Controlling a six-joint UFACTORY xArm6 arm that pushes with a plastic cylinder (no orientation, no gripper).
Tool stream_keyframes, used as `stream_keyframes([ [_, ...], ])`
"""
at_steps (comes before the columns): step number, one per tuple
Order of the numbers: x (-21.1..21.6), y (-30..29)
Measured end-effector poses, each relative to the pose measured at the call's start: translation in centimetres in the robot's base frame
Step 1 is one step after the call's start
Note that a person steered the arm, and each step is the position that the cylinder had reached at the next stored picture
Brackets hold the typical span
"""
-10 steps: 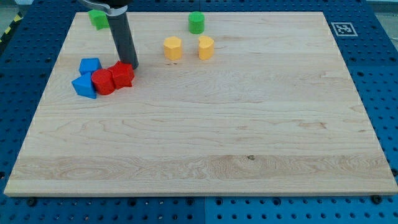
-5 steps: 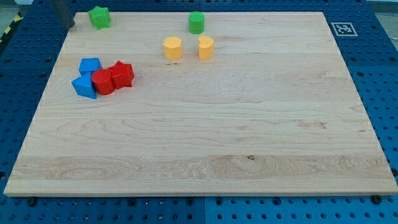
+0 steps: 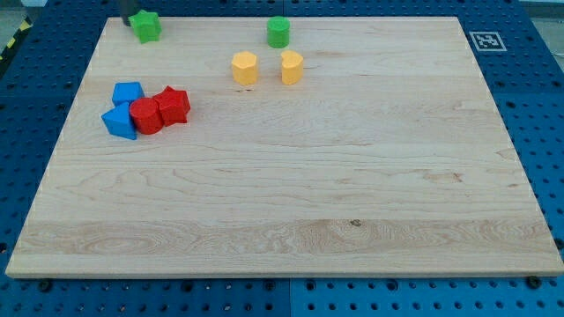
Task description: Push the green star below the green circle
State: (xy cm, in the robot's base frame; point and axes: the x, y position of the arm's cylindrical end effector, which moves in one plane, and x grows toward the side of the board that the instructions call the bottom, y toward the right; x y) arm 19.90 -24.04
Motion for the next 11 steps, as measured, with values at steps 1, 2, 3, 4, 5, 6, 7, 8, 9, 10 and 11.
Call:
stream_keyframes([
  [1, 0.7, 1.1],
  [2, 2.6, 0.2],
  [3, 3.5, 0.1],
  [4, 3.5, 0.3],
  [5, 3.5, 1.1],
  [6, 3.5, 3.4],
  [7, 3.5, 6.8],
  [8, 4.5, 9.6],
  [9, 7.0, 9.8],
  [10, 8.2, 9.8],
  [11, 8.7, 7.5],
])
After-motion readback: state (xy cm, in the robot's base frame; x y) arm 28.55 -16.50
